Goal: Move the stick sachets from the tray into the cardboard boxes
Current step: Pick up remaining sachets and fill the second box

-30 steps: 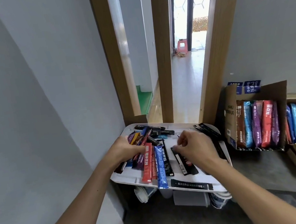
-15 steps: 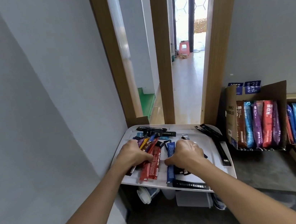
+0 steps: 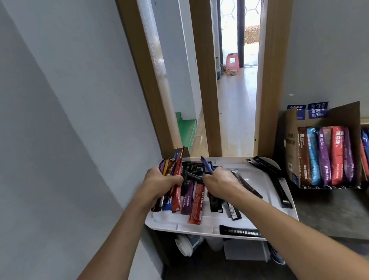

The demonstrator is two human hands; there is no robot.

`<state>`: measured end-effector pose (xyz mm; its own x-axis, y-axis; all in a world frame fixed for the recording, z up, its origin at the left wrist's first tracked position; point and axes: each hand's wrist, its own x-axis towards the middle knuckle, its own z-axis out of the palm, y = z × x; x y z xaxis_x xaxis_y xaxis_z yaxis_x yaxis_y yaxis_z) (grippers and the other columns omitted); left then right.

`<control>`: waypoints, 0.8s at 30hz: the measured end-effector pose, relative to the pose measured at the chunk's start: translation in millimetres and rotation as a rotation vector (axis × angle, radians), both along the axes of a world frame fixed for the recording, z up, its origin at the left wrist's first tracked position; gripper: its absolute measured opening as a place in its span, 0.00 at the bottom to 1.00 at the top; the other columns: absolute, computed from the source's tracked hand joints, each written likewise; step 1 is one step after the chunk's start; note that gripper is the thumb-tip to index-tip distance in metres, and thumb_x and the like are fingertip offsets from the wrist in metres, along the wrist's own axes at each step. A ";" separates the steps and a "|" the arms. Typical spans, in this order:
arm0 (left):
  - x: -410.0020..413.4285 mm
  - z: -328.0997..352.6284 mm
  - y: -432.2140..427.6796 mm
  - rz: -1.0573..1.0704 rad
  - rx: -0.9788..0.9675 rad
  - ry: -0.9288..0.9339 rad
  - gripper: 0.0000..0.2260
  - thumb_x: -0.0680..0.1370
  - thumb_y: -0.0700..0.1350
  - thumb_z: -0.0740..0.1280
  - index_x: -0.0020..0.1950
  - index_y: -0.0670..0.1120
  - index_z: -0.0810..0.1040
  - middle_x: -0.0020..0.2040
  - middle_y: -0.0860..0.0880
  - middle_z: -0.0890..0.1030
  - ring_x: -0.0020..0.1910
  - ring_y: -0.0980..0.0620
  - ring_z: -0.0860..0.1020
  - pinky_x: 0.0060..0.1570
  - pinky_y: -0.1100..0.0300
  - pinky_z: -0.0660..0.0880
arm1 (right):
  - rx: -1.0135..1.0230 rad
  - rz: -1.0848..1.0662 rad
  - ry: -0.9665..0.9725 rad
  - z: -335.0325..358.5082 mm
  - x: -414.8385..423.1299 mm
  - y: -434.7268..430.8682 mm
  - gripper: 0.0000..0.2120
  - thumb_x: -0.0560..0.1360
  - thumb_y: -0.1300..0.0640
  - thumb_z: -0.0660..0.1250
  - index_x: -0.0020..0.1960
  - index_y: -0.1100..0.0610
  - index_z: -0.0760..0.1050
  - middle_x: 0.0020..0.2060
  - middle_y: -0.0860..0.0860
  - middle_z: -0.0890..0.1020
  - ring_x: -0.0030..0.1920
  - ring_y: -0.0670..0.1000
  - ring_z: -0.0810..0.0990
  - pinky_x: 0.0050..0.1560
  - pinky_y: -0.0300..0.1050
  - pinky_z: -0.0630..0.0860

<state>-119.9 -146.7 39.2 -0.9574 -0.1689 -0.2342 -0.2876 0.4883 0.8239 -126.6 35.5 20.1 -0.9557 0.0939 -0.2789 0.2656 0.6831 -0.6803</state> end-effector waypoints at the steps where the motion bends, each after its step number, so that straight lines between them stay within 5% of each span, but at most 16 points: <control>1: -0.9 -2.5 0.5 0.005 -0.020 0.004 0.21 0.72 0.43 0.78 0.62 0.44 0.76 0.49 0.44 0.84 0.45 0.48 0.86 0.43 0.56 0.83 | -0.007 0.008 -0.014 -3.1 0.2 -4.3 0.16 0.82 0.48 0.61 0.57 0.60 0.77 0.44 0.54 0.81 0.43 0.54 0.81 0.43 0.49 0.79; 5: -1.0 -13.9 8.1 -0.026 -0.232 0.035 0.31 0.62 0.52 0.84 0.60 0.46 0.77 0.49 0.48 0.85 0.46 0.49 0.85 0.50 0.53 0.84 | 0.182 0.031 -0.010 -14.8 9.5 -13.9 0.23 0.73 0.35 0.75 0.49 0.55 0.77 0.40 0.51 0.78 0.46 0.54 0.82 0.42 0.47 0.77; 8: 3.7 -23.9 19.5 -0.077 -0.454 0.069 0.33 0.61 0.59 0.84 0.58 0.52 0.73 0.51 0.50 0.83 0.48 0.48 0.82 0.50 0.54 0.81 | 0.303 0.068 -0.014 -19.4 13.3 -12.6 0.24 0.69 0.37 0.78 0.42 0.55 0.73 0.40 0.51 0.77 0.46 0.55 0.81 0.43 0.46 0.78; 13: 6.7 -32.4 29.1 -0.090 -0.662 0.081 0.34 0.63 0.61 0.82 0.62 0.49 0.75 0.55 0.47 0.83 0.52 0.47 0.81 0.47 0.54 0.78 | 0.192 0.075 -0.091 -10.1 10.1 7.6 0.16 0.69 0.43 0.78 0.42 0.54 0.78 0.36 0.49 0.81 0.33 0.47 0.79 0.32 0.39 0.75; 16: 4.4 -32.3 29.2 -0.123 -0.722 0.071 0.34 0.65 0.60 0.81 0.65 0.49 0.74 0.58 0.47 0.82 0.54 0.47 0.81 0.48 0.54 0.76 | 0.090 0.054 -0.109 0.1 6.2 29.1 0.13 0.71 0.45 0.74 0.43 0.55 0.78 0.35 0.49 0.82 0.33 0.48 0.79 0.33 0.40 0.74; 21: -0.7 -13.1 17.2 -0.083 -0.382 -0.039 0.27 0.65 0.54 0.82 0.59 0.47 0.79 0.48 0.47 0.85 0.44 0.49 0.85 0.48 0.53 0.84 | -0.172 0.016 -0.077 20.1 -2.7 59.4 0.05 0.73 0.58 0.72 0.44 0.60 0.79 0.33 0.53 0.86 0.34 0.52 0.85 0.35 0.42 0.79; 24: -1.7 8.5 6.7 -0.068 -0.162 -0.111 0.23 0.67 0.48 0.81 0.58 0.43 0.80 0.46 0.44 0.87 0.41 0.48 0.87 0.39 0.57 0.83 | -0.160 -0.042 0.013 18.1 -16.2 59.8 0.06 0.71 0.63 0.76 0.43 0.61 0.79 0.35 0.58 0.87 0.31 0.54 0.83 0.40 0.50 0.84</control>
